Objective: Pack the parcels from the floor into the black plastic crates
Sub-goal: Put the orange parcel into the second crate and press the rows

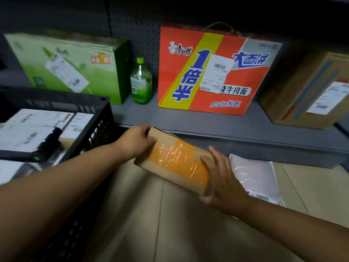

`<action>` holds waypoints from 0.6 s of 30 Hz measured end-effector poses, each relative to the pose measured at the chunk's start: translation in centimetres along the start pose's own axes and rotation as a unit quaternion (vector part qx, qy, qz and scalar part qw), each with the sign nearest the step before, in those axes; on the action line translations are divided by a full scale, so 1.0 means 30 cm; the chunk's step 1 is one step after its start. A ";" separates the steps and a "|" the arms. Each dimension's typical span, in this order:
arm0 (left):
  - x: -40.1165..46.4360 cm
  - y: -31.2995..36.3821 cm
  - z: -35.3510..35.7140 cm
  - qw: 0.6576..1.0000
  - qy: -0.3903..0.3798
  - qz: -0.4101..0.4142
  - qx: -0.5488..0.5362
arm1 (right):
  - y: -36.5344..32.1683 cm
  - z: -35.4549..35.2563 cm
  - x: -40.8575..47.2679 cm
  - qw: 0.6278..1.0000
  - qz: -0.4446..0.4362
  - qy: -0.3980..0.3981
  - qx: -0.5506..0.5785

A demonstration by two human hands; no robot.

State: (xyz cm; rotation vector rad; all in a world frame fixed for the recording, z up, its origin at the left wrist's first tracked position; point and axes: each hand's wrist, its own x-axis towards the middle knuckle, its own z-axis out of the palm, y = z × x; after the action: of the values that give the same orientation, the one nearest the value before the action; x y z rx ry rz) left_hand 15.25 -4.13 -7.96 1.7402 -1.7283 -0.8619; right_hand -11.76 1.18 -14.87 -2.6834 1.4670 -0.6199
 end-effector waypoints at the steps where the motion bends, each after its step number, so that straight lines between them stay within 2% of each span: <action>1: -0.008 -0.012 -0.032 0.999 0.000 -0.014 -0.038 | -0.014 0.009 0.018 0.999 0.024 0.005 0.020; 2: -0.015 -0.023 -0.061 0.997 0.006 -0.025 -0.066 | -0.029 0.014 0.035 0.995 0.070 0.004 0.065; 4: -0.031 -0.042 -0.107 0.995 0.026 -0.030 -0.087 | -0.068 0.008 0.073 0.960 0.197 -0.025 0.200; 6: -0.047 -0.059 -0.136 0.995 0.044 -0.020 -0.089 | -0.102 0.004 0.112 0.925 0.252 -0.054 0.278; 8: -0.060 -0.068 -0.151 0.992 0.061 -0.008 -0.111 | -0.129 0.009 0.144 0.927 0.226 -0.041 0.297; 13: -0.068 -0.091 -0.183 0.980 0.135 0.017 -0.145 | -0.181 0.002 0.206 0.923 0.194 0.049 0.330; 18: -0.087 -0.101 -0.201 0.973 0.119 -0.005 -0.200 | -0.211 0.018 0.235 0.904 0.201 0.089 0.367</action>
State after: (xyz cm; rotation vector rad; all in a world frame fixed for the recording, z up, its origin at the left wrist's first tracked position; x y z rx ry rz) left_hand 21.84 -1.79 -6.13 1.5114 -1.2885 -0.8923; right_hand -3.10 -1.10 -11.73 -1.7362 1.3790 -1.1182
